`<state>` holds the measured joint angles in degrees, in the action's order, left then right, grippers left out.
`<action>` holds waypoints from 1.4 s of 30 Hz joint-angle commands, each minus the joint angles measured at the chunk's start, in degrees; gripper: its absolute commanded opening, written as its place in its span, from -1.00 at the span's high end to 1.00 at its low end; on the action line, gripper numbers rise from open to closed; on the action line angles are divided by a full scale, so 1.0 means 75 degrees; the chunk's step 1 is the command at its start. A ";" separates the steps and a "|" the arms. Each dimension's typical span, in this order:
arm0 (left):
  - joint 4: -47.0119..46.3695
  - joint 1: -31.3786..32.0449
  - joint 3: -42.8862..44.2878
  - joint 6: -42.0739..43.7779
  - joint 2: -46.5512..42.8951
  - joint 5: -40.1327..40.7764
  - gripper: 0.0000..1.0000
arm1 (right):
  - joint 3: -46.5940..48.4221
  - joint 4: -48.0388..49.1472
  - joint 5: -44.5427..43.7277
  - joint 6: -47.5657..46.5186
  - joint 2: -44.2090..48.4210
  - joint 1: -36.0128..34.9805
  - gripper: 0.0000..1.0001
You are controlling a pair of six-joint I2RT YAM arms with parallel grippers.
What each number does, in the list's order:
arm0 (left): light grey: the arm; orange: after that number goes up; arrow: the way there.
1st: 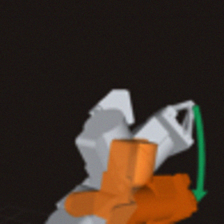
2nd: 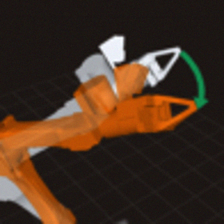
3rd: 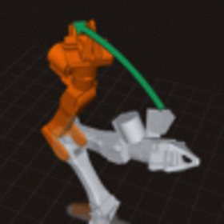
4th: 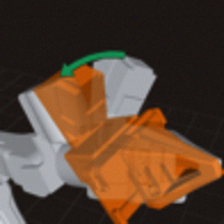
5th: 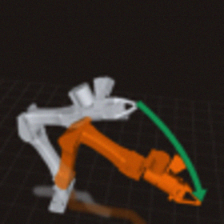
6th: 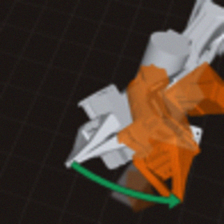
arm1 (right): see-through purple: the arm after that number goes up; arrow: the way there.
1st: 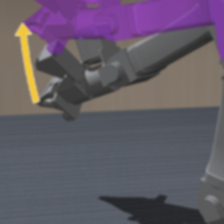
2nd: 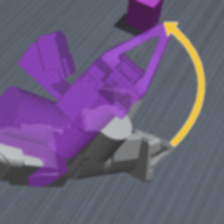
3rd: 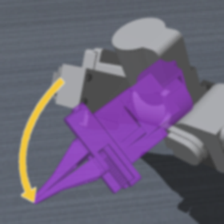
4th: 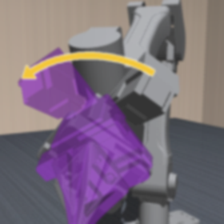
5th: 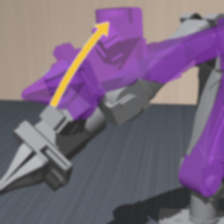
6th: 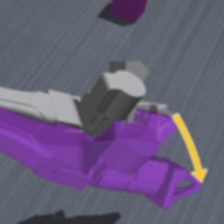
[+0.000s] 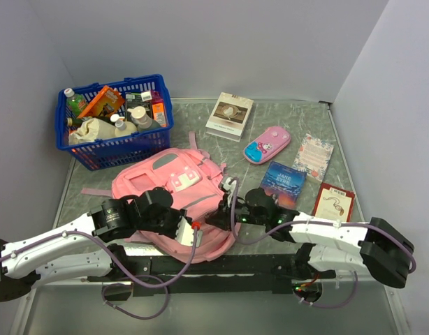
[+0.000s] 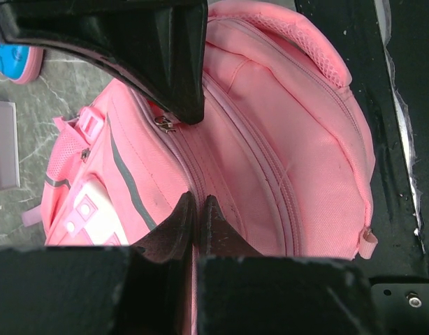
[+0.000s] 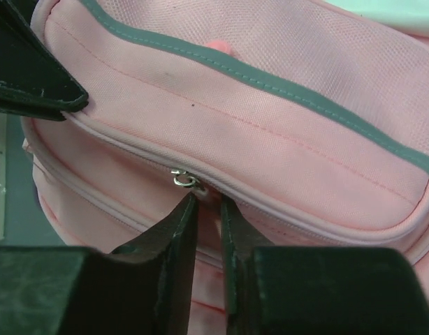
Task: Pack the student bag
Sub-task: Zip the student bag at the center of the board.
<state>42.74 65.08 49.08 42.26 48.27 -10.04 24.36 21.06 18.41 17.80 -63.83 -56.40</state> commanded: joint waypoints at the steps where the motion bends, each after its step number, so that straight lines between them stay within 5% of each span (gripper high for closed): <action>1: -0.1339 0.0077 0.0230 0.0072 -0.0143 -0.0313 0.98 | -0.0376 0.0486 -0.0884 0.0239 0.0727 -0.0085 0.73; 5: -0.1339 0.0088 0.0183 0.0108 -0.0167 -0.0337 0.98 | -0.0564 -0.0029 -0.1178 0.0298 0.1420 -0.0097 1.00; 26: -0.1339 0.0089 0.0370 0.1114 -0.0027 -0.0722 0.99 | 0.0314 -0.4283 -0.3836 0.0509 0.2230 0.0313 1.00; 42: -0.0696 0.0147 0.0511 0.1725 -0.0319 -0.1637 0.99 | 0.1814 -0.3805 -0.3908 0.0111 -0.0441 0.1707 1.00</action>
<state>38.96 65.17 50.26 52.49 49.84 -14.15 33.78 -9.45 -4.54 20.80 -62.87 -47.03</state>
